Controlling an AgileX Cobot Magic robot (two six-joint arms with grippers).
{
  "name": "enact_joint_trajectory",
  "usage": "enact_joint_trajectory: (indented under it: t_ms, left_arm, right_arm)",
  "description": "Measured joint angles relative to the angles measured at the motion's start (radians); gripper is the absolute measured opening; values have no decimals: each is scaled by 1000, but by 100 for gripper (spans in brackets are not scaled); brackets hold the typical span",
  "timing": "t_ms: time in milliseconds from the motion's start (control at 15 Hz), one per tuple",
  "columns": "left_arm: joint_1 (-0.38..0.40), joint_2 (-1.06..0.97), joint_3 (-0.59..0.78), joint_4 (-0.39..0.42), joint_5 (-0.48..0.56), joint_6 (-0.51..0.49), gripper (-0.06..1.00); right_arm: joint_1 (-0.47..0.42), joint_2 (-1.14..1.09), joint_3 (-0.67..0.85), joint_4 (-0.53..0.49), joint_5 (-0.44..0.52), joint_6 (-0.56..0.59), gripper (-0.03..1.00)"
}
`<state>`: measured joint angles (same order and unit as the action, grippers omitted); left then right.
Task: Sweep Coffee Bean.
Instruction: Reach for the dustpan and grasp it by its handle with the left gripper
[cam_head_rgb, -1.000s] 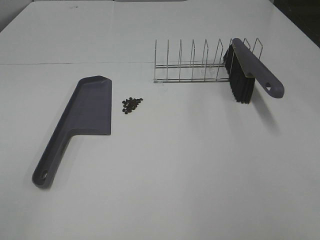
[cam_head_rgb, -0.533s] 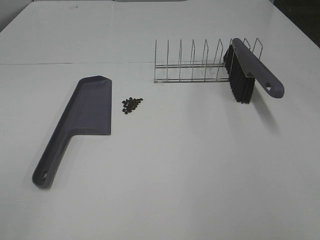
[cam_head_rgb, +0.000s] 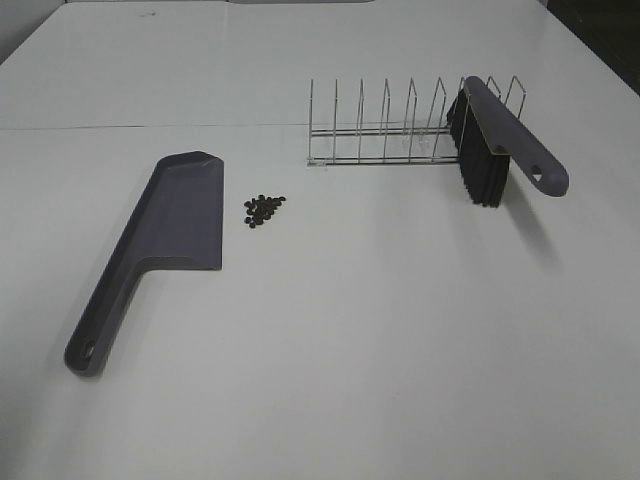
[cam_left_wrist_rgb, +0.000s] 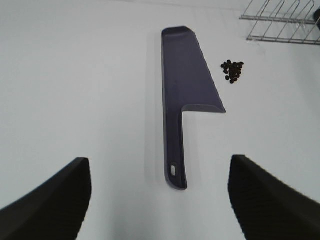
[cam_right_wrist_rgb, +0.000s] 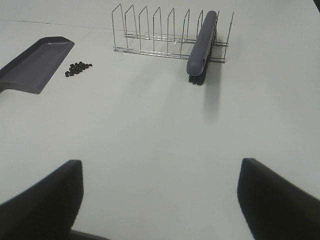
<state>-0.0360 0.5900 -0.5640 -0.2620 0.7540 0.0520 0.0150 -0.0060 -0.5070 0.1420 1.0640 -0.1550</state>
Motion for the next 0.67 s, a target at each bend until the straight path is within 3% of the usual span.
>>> enact_joint_trajectory:
  t_ms: [67,533,667]
  left_arm:
    - [0,216,-82,-25,-1,18,69]
    - [-3,833,-346,-33,70,26,69]
    - [-41,976,-396,-25,71,26,69]
  right_arm:
    - [0,0,0,0,0,0,71]
    - [0,0,0,0,0,0,71]
    - [0,0,0,0,0,0,71]
